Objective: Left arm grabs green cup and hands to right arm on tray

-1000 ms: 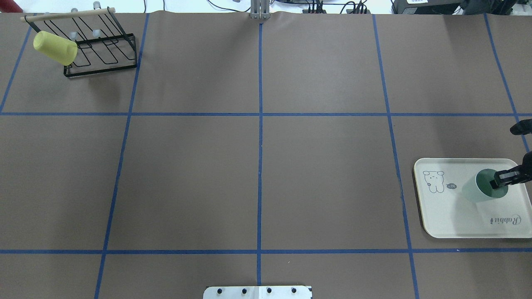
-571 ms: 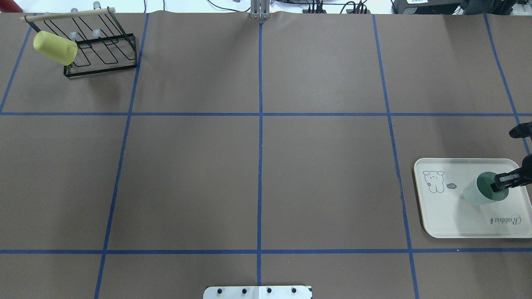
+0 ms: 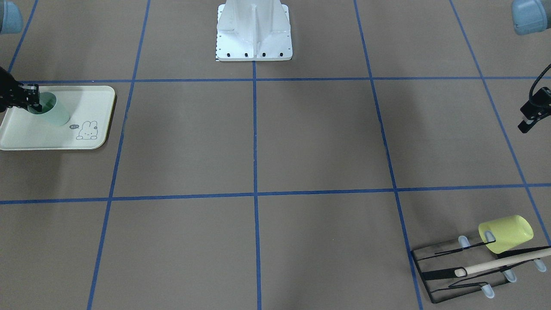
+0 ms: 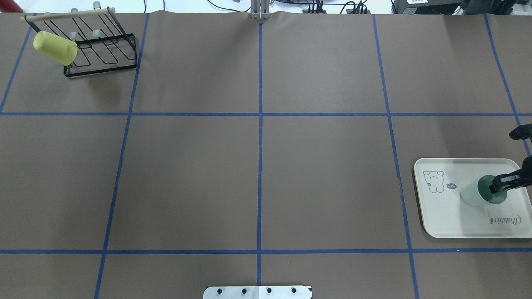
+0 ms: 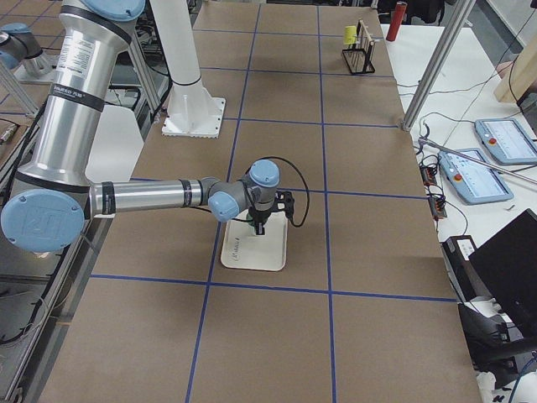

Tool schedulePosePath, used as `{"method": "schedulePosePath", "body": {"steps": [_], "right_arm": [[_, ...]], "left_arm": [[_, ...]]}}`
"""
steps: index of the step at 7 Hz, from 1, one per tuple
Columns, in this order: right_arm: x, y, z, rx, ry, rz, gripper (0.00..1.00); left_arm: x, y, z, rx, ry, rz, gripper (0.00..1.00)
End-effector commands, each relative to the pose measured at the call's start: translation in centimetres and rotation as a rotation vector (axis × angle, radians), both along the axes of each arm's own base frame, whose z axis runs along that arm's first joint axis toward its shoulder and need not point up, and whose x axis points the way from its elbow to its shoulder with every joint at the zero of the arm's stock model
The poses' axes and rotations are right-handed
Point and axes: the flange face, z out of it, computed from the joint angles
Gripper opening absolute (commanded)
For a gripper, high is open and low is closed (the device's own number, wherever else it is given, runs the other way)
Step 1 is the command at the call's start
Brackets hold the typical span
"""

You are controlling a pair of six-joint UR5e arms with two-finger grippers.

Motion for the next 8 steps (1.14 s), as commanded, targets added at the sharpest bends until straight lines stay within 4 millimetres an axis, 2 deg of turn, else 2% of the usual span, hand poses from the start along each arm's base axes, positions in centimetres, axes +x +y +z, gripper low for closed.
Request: {"method": "schedulePosePath", "body": {"steps": [1, 2, 3, 5, 6, 8], "right_arm": [[1.4, -0.4, -2.4, 0.031, -0.03, 0.035, 0.99], [4.1, -1.5, -3.7, 0.052, -0.043, 0.108, 0.99], [6.3, -2.5, -4.2, 0.061, -0.046, 0.165, 0.99], [8.6, -4.6, -4.5, 0.05, -0.035, 0.23, 0.99], [9.7, -6.7, -5.7, 0.049, -0.016, 0.237, 0.99], [13.0, -11.2, -8.2, 0.065, 0.047, 0.174, 0.99]], "left_arm": [[0.0, -0.1, -0.3, 0.003, 0.002, 0.001, 1.0], [0.2, 0.2, -0.6, -0.011, 0.012, 0.008, 1.0], [0.0, 0.5, -0.9, -0.022, 0.008, 0.009, 1.0], [-0.1, 0.8, -0.1, -0.035, 0.001, 0.017, 1.0], [-0.3, 1.7, 2.2, -0.046, -0.025, 0.063, 1.0], [-0.4, 1.8, 4.7, -0.102, 0.005, 0.115, 1.0]]}}
